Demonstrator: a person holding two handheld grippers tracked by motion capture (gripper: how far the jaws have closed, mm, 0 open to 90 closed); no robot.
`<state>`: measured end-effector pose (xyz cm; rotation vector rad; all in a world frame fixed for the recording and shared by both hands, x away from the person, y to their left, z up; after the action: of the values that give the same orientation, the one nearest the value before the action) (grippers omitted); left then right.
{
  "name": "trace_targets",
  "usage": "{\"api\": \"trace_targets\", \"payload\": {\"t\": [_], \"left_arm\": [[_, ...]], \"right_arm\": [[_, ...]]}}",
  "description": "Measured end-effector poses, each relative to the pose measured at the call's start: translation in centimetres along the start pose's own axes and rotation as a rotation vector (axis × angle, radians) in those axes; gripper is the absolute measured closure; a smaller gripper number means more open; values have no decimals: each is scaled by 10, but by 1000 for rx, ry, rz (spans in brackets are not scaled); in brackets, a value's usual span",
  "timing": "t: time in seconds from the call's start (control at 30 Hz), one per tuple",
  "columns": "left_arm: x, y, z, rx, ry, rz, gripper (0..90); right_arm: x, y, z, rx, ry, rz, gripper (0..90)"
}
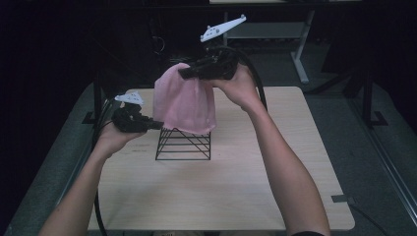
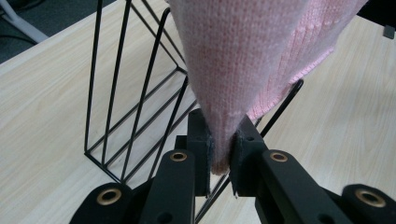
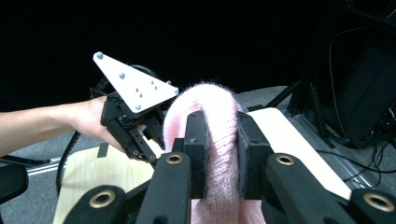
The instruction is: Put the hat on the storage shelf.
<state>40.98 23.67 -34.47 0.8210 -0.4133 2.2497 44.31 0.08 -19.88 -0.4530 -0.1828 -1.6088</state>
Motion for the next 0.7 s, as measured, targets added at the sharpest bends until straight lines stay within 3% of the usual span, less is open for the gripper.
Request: {"api": "trace_targets", "payload": {"t": [0.17, 0.23, 0.7], "left_arm": [[0, -1, -6, -21, -22, 14, 800], [0, -1, -9, -2, -20, 6, 800], [-6, -3, -26, 0, -53, 11, 800]], "right_arm": [[-5, -2, -2, -2, -24, 6, 768], [-8, -3, -3, 4, -32, 6, 767], [-22, -5, -16, -13, -57, 30, 764]]}}
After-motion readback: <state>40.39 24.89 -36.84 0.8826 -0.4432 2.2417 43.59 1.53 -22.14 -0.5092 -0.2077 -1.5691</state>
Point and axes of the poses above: each handheld gripper's, and its own axes: x roughly backward along the jaws, z roughly out of its top, y roughly to its right, the point moved 4 cm from there along -x, roughly forward along the jaws, and after that the axes turned 14 degrees about z, right-handed, at the moved point
